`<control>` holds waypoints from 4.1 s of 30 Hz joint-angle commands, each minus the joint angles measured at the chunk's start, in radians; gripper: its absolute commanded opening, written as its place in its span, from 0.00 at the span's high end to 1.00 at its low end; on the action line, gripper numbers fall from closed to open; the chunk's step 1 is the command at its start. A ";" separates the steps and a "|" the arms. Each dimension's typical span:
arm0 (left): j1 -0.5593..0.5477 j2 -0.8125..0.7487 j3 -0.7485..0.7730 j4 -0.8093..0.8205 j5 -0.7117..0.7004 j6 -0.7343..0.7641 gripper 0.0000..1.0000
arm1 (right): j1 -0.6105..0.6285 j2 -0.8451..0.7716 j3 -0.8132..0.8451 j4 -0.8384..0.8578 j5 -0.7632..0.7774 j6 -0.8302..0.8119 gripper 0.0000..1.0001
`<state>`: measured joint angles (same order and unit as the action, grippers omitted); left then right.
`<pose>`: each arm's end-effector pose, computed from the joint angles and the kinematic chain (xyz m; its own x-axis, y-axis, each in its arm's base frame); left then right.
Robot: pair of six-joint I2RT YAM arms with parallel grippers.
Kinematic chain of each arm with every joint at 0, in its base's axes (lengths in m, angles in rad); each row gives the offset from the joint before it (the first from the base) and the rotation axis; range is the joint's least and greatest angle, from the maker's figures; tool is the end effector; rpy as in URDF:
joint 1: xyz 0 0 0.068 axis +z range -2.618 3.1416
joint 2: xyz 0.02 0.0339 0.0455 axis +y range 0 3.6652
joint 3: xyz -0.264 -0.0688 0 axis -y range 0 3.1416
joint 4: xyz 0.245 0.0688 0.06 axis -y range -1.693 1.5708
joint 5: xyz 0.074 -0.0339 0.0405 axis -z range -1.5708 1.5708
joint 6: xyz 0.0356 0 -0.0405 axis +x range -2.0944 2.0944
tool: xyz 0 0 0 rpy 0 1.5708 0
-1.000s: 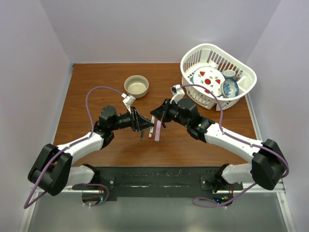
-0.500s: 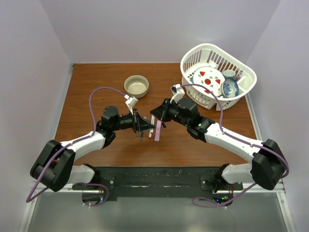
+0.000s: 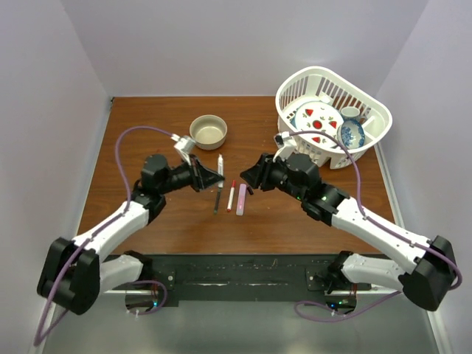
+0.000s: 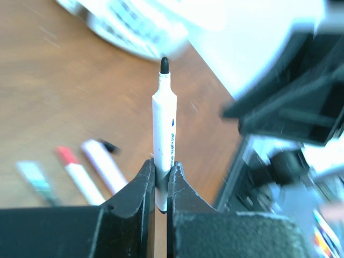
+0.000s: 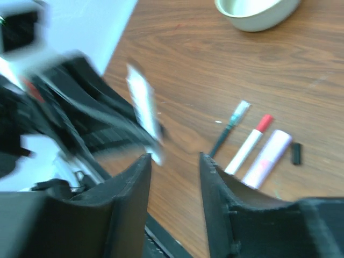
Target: Insert the pens into the pen caps
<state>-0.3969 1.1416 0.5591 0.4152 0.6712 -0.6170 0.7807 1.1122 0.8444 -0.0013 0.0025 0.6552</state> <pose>0.2203 -0.1164 0.2519 -0.6276 -0.2282 -0.7443 0.6193 0.4329 -0.6550 0.1854 0.1836 0.3141 -0.5775 0.2855 -0.7648 -0.4416 0.6787 0.5869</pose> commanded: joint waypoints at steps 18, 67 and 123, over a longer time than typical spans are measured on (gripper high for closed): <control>0.210 -0.187 0.110 -0.279 -0.042 0.194 1.00 | -0.067 0.426 -0.015 0.018 0.111 -0.055 0.92; 0.210 -0.197 0.107 -0.294 -0.045 0.195 1.00 | -0.116 0.713 0.306 -0.131 0.237 -0.238 0.90; 0.210 -0.197 0.102 -0.302 -0.062 0.198 1.00 | -0.101 0.445 0.128 -0.284 0.004 -0.424 0.68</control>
<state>-0.1921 0.9577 0.6540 0.0982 0.6189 -0.4332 0.6750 1.5784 0.9070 -0.2516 0.1253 0.3931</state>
